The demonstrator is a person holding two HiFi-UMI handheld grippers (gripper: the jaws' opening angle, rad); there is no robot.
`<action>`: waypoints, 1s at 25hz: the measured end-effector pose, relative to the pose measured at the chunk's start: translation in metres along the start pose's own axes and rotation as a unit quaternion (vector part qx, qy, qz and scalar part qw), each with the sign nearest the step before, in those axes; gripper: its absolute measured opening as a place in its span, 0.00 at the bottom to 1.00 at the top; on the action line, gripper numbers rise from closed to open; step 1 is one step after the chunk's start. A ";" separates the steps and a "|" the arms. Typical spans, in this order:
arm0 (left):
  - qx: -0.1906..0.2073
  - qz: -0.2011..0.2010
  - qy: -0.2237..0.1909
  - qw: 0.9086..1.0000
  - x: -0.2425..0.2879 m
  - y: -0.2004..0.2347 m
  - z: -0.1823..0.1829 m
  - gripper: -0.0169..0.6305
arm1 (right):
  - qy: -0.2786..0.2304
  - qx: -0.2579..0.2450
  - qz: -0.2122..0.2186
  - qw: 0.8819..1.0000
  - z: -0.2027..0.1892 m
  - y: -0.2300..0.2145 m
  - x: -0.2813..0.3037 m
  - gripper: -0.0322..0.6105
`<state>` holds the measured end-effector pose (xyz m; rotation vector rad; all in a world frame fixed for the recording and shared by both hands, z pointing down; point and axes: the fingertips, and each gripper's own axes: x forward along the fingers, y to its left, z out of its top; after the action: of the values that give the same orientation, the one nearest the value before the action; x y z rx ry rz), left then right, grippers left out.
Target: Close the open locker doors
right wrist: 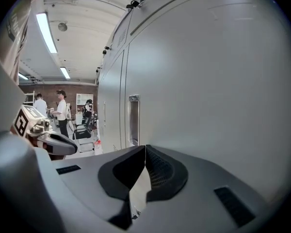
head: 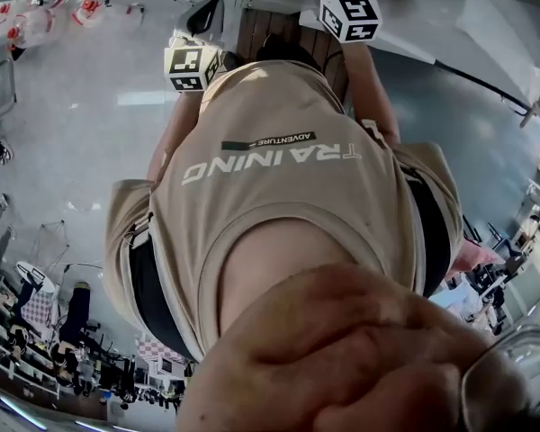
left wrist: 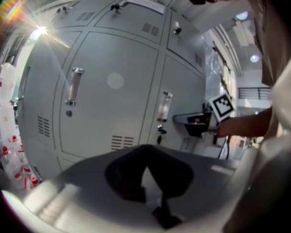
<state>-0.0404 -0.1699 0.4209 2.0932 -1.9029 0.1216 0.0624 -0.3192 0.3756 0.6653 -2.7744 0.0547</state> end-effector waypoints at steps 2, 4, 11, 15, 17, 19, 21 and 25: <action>-0.002 -0.007 0.004 1.000 0.005 -0.004 0.000 0.02 | 0.006 0.002 0.001 1.000 0.001 0.001 0.000 0.07; -0.002 -0.019 0.006 1.000 0.011 -0.011 0.001 0.02 | 0.012 0.002 -0.004 1.000 0.000 0.002 -0.001 0.07; 0.006 -0.077 0.010 0.997 0.037 -0.037 -0.003 0.02 | 0.021 0.023 -0.020 0.999 -0.007 0.000 -0.016 0.07; 0.020 -0.094 0.016 0.995 0.041 -0.044 -0.007 0.02 | 0.030 0.035 -0.025 0.999 -0.024 0.007 -0.027 0.07; 0.023 -0.095 0.019 0.995 0.040 -0.051 -0.010 0.02 | 0.029 0.040 -0.026 0.998 -0.031 0.011 -0.039 0.07; 0.026 -0.093 0.021 0.995 0.038 -0.060 -0.011 0.02 | 0.025 0.044 -0.024 0.998 -0.036 0.012 -0.051 0.07; 0.032 -0.086 0.018 0.996 0.035 -0.068 -0.009 0.02 | 0.016 0.050 -0.022 0.998 -0.040 0.012 -0.062 0.07; 0.044 -0.063 0.010 0.997 0.025 -0.088 -0.004 0.02 | -0.011 0.049 -0.011 0.999 -0.048 0.010 -0.088 0.07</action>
<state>0.0499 -0.1866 0.4167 2.2537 -1.7789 0.2023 0.1457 -0.2669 0.3968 0.7240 -2.8003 0.1797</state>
